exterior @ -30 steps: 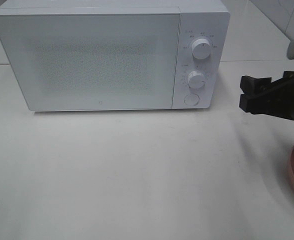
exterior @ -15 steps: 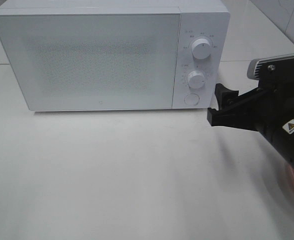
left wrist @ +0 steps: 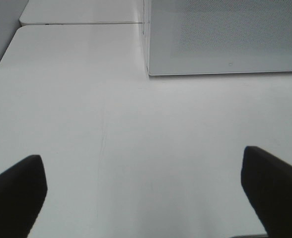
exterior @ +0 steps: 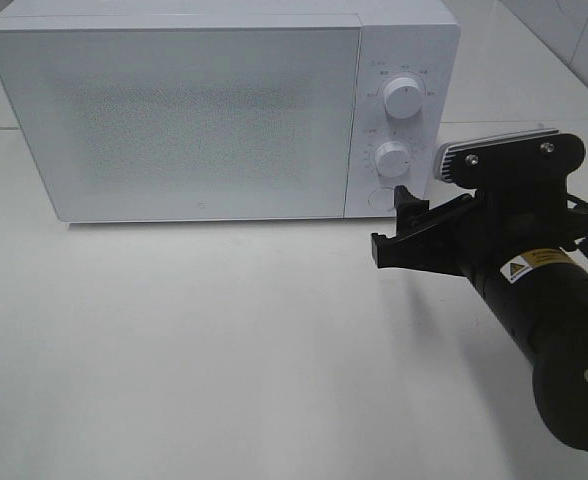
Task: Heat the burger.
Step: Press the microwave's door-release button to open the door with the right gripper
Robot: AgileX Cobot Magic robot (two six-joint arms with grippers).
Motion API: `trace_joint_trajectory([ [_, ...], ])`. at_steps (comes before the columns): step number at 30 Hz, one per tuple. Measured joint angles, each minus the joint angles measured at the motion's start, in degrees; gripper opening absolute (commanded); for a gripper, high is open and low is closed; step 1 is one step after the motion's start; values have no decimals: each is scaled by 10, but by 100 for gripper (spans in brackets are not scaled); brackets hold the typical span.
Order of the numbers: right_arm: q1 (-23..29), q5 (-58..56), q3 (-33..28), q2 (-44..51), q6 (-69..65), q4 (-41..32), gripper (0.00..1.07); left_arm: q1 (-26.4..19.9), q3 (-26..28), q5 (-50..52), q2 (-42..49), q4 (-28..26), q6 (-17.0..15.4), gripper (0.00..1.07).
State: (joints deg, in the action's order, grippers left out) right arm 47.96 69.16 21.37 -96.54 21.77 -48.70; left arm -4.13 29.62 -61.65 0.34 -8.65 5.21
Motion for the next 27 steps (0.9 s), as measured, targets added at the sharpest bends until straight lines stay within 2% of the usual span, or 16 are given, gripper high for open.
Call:
trace_joint_trajectory([
  [11,0,0,6,-9,-11,-4,75,0,0,0,0,0,0,100],
  [17,0,0,6,-9,-60,-4,75,0,0,0,0,0,0,100],
  [22,0,0,6,-9,-150,-4,74,0,0,0,0,0,0,100],
  [26,0,-1,6,-9,-309,-4,66,0,0,0,0,0,0,100],
  [27,0,-1,6,-9,-309,-4,66,0,0,0,0,0,0,100],
])
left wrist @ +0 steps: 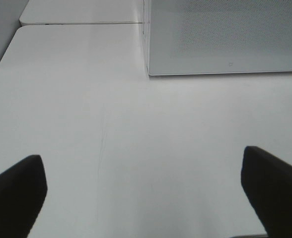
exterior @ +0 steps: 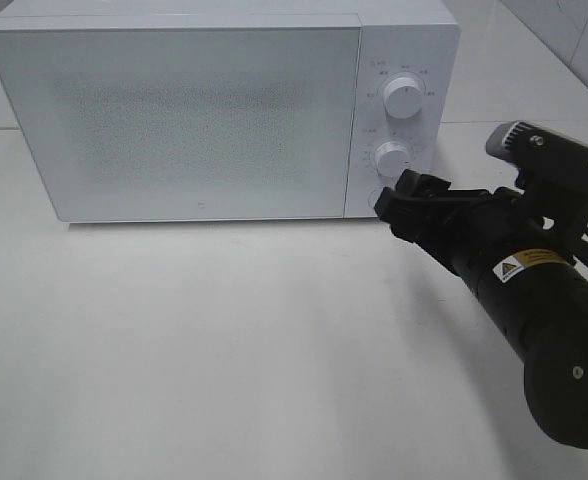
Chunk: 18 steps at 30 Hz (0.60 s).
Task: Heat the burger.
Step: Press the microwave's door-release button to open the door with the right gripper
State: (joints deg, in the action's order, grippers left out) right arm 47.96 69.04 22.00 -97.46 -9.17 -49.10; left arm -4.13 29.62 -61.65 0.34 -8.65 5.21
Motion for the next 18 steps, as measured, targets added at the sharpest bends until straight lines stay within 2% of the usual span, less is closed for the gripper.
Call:
trace_joint_trajectory([
  [2,0,-14,0,0,-103,0,60,0,0,0,0,0,0,100],
  [3,0,-14,0,0,-103,0,60,0,0,0,0,0,0,100],
  [4,0,-22,0,0,-168,0,54,0,0,0,0,0,0,100],
  [5,0,-22,0,0,-168,0,54,0,0,0,0,0,0,100],
  [6,0,-30,0,0,-233,0,46,0,0,0,0,0,0,100],
  [8,0,-33,0,0,-259,0,42,0,0,0,0,0,0,100],
  [9,0,-41,0,0,-315,0,32,0,0,0,0,0,0,100],
  [10,0,-41,0,0,-315,0,32,0,0,0,0,0,0,100],
  [11,0,-47,0,0,-371,0,21,0,0,0,0,0,0,100],
  [12,0,-47,0,0,-395,0,16,0,0,0,0,0,0,100],
  [13,0,-47,0,0,-395,0,16,0,0,0,0,0,0,100],
  [15,0,-48,0,0,-452,0,2,0,0,0,0,0,0,100],
  [18,0,-49,0,0,-516,0,0,0,0,0,0,0,0,100],
])
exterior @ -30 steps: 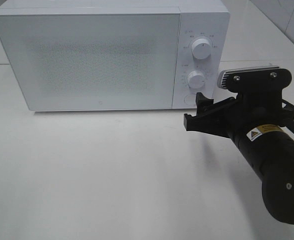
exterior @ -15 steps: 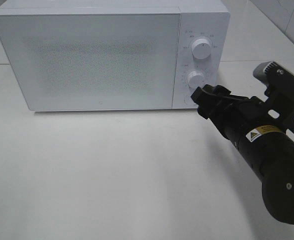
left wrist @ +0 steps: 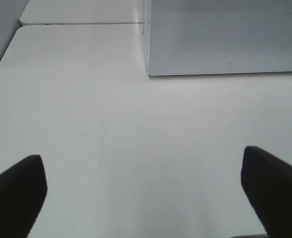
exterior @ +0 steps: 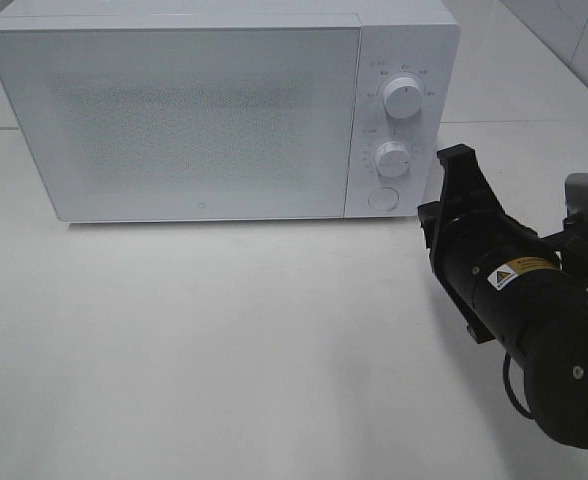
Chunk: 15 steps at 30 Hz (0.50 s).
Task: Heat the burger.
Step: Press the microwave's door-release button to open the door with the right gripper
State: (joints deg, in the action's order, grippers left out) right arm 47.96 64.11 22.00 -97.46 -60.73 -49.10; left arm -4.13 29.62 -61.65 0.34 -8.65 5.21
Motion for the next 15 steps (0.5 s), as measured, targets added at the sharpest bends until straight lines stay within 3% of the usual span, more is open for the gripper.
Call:
trace_joint_trajectory([
  [15,0,-26,22,-58,-133,-6,0,0,0,0,0,0,0,100],
])
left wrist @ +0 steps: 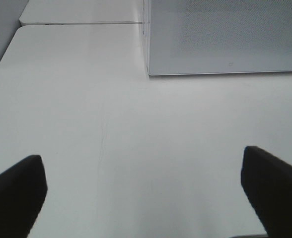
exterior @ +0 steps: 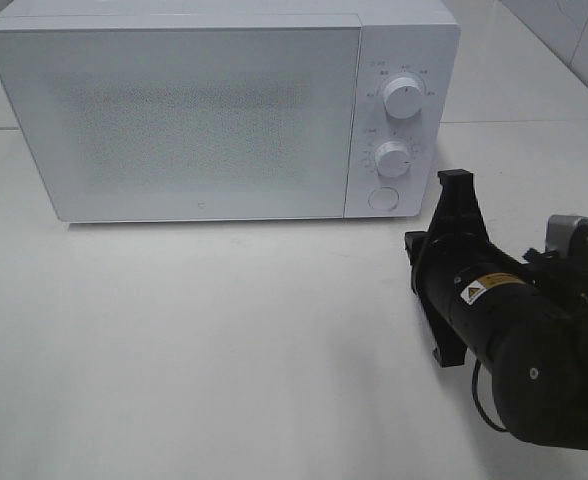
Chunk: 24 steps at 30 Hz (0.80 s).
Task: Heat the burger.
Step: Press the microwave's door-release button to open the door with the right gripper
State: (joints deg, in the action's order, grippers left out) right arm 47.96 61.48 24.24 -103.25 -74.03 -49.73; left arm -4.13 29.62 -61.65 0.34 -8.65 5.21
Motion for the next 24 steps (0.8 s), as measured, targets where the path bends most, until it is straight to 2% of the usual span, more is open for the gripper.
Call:
trace_joint_trajectory([
  [4,-14,-6,19,-19,-7,9,0,0,0,0,0,0,0,100],
  [14,-89,-54,89,-66,-12,83,0,0,-1,1,0,0,0,100],
  [24,-134,-78,153,-113,-32,135,0,0,-1,1,0,0,0,100],
])
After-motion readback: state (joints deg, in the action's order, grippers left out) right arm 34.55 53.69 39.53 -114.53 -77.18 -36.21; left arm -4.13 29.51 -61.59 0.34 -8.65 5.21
